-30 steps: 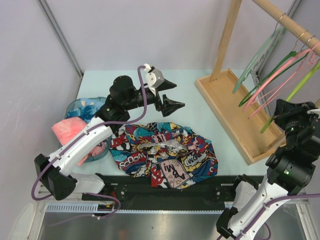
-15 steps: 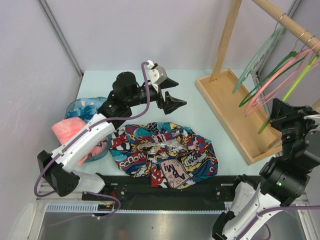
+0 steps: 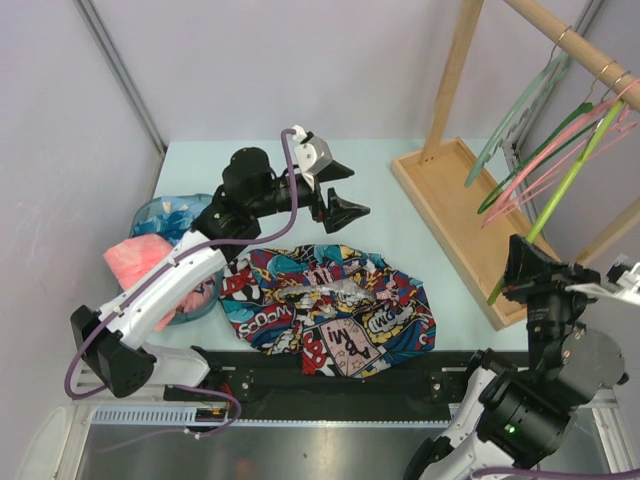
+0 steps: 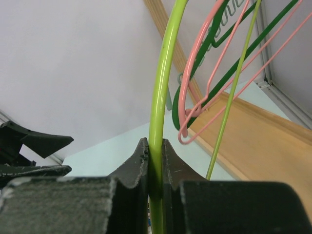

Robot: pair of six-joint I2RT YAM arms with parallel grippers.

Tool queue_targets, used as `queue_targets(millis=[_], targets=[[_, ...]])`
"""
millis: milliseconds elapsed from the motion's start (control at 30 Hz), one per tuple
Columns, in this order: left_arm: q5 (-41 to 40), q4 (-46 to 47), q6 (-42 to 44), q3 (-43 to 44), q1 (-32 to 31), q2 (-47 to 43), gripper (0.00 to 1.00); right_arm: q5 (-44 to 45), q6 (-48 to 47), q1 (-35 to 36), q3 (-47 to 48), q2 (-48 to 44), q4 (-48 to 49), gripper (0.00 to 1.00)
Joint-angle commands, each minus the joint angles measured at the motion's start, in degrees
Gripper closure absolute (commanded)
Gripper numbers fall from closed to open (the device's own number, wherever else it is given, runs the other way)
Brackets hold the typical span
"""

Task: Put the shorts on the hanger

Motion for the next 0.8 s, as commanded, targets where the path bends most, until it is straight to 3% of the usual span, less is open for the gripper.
queue_targets(millis=[0,400,767], targets=[[0.2,0.0,1.5,-1.9,0.3,-4.1,0.07,-2.9,-1.7,-1.5,0.9,-4.4,-0.6,1.00],[-0.3,0.7,2.6,-9.0,0.2,-9.7,0.07,-1.9,-5.6,-3.6,8.7,-11.7,-15.4,1.00],[-4.6,5.7,-1.2,-11.6,0.3,-12.6,0.07,-19.0,0.5,-4.2,8.6,-10.0,4.9,1.00]])
